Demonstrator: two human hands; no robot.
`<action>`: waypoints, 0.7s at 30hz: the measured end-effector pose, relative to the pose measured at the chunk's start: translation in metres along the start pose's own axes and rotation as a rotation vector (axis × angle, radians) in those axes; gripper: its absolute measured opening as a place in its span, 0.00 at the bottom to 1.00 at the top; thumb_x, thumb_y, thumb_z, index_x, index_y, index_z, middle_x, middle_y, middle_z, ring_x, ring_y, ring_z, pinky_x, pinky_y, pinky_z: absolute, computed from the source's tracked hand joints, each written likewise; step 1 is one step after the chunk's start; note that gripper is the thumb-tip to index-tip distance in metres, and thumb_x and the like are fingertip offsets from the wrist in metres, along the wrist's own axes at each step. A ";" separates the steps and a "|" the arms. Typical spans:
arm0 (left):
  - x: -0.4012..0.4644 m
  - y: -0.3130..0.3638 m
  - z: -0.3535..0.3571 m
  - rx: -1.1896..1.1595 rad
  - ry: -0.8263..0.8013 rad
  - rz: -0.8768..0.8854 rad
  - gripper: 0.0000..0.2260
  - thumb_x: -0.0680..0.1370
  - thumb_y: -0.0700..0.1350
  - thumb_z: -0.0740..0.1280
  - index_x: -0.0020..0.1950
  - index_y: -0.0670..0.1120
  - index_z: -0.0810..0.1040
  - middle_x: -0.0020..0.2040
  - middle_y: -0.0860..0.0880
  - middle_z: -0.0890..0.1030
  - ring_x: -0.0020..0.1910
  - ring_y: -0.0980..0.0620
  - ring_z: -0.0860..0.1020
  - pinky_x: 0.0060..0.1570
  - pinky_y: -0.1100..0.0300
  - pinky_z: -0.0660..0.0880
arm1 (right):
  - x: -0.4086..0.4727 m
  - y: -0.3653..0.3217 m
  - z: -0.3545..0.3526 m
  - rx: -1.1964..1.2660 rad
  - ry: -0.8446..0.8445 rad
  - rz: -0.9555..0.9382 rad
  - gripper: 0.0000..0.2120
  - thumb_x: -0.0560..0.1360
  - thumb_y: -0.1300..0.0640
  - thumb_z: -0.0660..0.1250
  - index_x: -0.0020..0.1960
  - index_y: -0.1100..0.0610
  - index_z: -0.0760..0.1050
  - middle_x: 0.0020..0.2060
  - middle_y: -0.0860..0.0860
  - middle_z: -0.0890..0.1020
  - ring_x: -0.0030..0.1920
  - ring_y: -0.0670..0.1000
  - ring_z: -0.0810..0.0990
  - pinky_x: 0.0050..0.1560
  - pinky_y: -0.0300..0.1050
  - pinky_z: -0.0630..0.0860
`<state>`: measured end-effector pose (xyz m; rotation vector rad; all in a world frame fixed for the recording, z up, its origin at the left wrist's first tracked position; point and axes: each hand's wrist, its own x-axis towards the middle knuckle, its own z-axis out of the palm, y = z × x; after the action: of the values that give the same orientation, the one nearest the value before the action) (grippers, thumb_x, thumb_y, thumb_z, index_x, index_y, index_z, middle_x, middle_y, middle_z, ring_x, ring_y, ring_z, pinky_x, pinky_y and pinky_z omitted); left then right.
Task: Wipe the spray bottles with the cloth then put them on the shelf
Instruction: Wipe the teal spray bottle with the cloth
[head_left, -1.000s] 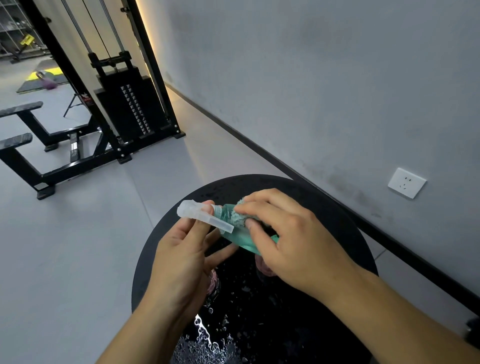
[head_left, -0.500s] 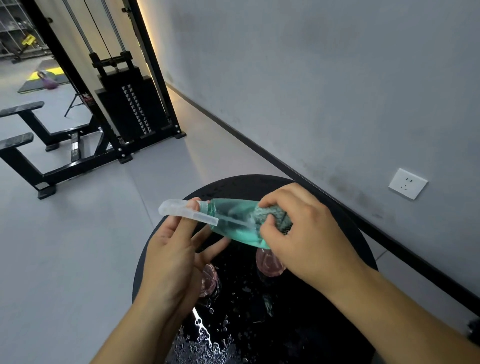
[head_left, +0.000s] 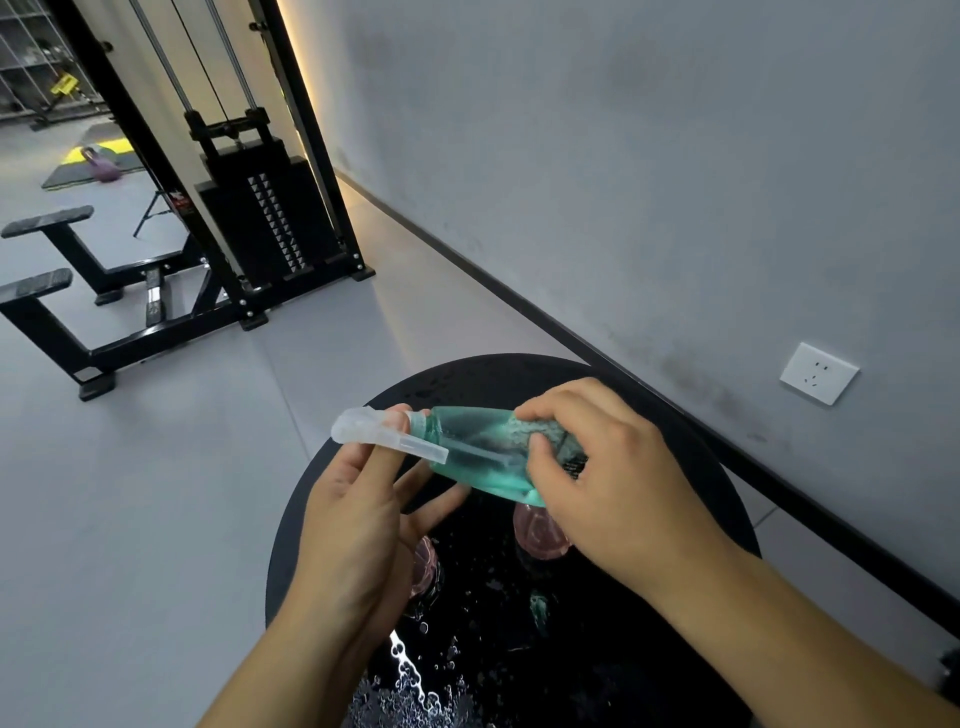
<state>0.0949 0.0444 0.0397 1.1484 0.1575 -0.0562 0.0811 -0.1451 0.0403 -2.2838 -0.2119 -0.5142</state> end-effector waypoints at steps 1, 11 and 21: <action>-0.001 -0.001 0.001 0.010 -0.002 -0.002 0.09 0.84 0.48 0.68 0.51 0.44 0.84 0.57 0.43 0.88 0.56 0.44 0.88 0.58 0.40 0.83 | -0.001 -0.002 0.001 0.011 -0.026 -0.024 0.10 0.80 0.60 0.67 0.57 0.49 0.81 0.55 0.39 0.77 0.58 0.43 0.77 0.56 0.35 0.76; -0.001 0.002 0.001 -0.006 0.012 -0.008 0.08 0.83 0.48 0.69 0.52 0.44 0.83 0.59 0.43 0.88 0.56 0.45 0.88 0.55 0.42 0.85 | 0.001 0.002 0.000 -0.020 -0.001 0.029 0.08 0.78 0.59 0.67 0.54 0.47 0.79 0.52 0.39 0.76 0.55 0.42 0.77 0.51 0.36 0.77; -0.004 0.001 0.005 0.018 -0.004 -0.022 0.09 0.83 0.48 0.70 0.54 0.43 0.83 0.57 0.43 0.88 0.54 0.46 0.88 0.50 0.46 0.87 | 0.002 -0.001 -0.001 0.022 -0.063 -0.068 0.10 0.79 0.59 0.68 0.57 0.48 0.81 0.55 0.38 0.78 0.58 0.43 0.79 0.56 0.39 0.78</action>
<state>0.0919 0.0399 0.0429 1.1646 0.1668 -0.0797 0.0824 -0.1451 0.0426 -2.2793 -0.3259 -0.4730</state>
